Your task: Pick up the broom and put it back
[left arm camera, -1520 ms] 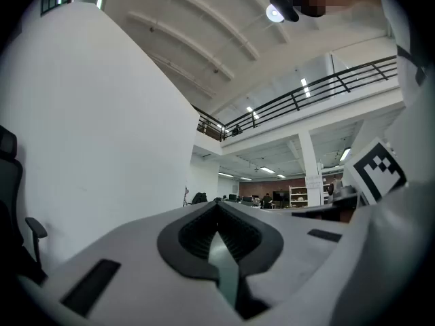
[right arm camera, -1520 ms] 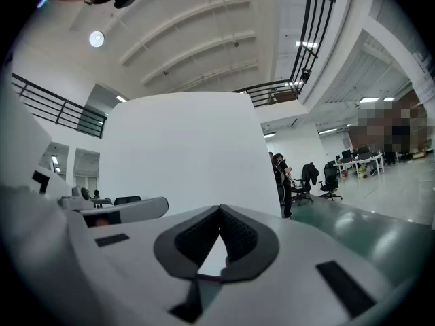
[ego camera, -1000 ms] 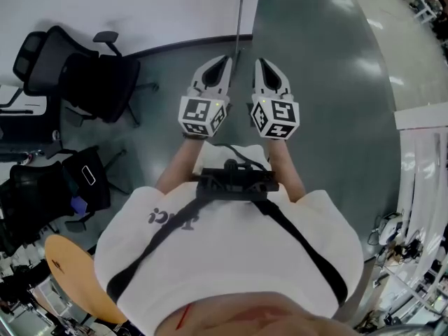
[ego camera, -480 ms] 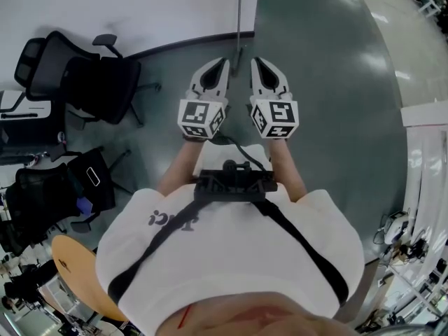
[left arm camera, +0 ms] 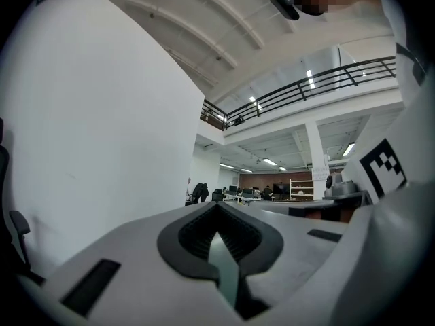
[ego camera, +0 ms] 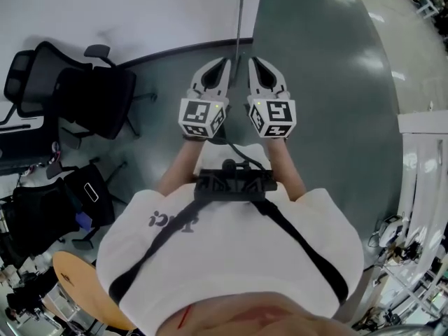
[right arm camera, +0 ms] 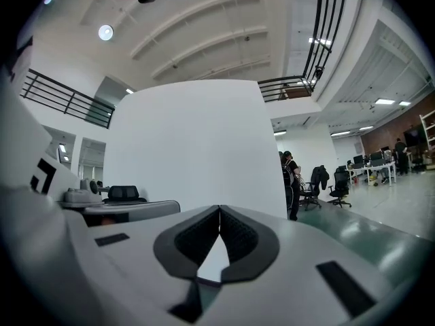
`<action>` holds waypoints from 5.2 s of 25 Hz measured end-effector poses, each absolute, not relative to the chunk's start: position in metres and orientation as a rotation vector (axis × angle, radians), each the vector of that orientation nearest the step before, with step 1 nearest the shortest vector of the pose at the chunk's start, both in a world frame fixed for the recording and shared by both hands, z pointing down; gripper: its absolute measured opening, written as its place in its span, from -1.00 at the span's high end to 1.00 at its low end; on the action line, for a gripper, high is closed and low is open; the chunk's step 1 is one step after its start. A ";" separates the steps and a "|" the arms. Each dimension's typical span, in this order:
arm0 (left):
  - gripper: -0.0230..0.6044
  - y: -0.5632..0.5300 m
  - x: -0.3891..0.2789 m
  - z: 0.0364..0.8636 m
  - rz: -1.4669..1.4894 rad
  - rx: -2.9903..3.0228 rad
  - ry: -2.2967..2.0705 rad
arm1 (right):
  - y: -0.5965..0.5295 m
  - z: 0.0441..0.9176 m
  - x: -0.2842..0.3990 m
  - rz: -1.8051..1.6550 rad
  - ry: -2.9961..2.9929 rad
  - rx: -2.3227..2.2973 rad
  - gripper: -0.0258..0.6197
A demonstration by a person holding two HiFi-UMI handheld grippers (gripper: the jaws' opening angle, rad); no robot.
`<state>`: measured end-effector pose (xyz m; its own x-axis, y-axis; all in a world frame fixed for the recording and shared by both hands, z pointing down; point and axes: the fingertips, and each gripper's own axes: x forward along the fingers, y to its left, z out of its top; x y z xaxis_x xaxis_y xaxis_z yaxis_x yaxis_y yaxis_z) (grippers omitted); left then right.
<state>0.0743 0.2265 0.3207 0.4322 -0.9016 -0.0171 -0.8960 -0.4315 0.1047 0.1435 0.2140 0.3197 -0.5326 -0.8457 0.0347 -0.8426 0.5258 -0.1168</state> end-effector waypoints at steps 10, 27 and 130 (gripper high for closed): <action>0.90 0.064 0.011 0.303 -0.139 2.626 -1.591 | 0.057 0.312 0.077 -0.200 2.744 -1.491 0.90; 0.90 -0.077 -0.012 0.357 -0.026 2.567 -1.459 | -0.075 0.348 0.075 -0.355 2.700 -1.629 0.90; 0.90 -0.201 -0.055 0.509 0.097 2.247 -1.598 | -0.250 0.560 0.110 -0.660 2.886 -1.886 0.63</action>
